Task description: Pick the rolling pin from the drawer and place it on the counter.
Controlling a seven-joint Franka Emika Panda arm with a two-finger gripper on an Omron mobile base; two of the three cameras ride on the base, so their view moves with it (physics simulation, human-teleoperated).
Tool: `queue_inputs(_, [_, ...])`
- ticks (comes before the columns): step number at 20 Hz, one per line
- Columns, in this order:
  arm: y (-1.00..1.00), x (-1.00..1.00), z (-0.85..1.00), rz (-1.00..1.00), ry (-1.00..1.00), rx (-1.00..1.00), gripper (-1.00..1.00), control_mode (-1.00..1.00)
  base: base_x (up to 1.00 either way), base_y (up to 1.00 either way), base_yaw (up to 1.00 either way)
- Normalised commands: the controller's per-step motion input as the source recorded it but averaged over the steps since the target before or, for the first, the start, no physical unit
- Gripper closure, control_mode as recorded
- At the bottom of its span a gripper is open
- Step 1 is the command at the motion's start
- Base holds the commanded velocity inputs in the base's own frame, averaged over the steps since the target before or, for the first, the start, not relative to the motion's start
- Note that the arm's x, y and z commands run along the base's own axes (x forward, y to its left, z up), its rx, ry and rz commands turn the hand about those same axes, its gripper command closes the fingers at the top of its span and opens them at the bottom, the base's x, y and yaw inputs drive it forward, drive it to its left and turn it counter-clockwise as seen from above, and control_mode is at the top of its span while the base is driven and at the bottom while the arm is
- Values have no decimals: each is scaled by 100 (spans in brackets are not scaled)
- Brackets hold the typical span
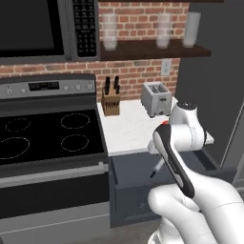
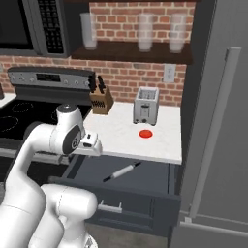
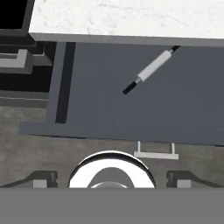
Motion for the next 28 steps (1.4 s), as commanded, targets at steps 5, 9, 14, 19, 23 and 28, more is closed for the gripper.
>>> queue_inputs(5, [0,0,0,0,0,0,-100,100,-59,0,0])
queue_inputs(9, [-3,4,0,0,-1,0,-100,-100,0,0,0])
queue_inputs(14, [-34,49,-17,0,0,1,-100,-100,0,0,0])
queue_inputs(19, [-53,85,-41,0,2,2,-100,-100,0,0,0])
queue_inputs(23, [-39,74,-52,1,5,0,-100,-100,0,0,0])
queue_inputs(28, [-10,64,-50,1,11,0,-100,-100,0,0,0])
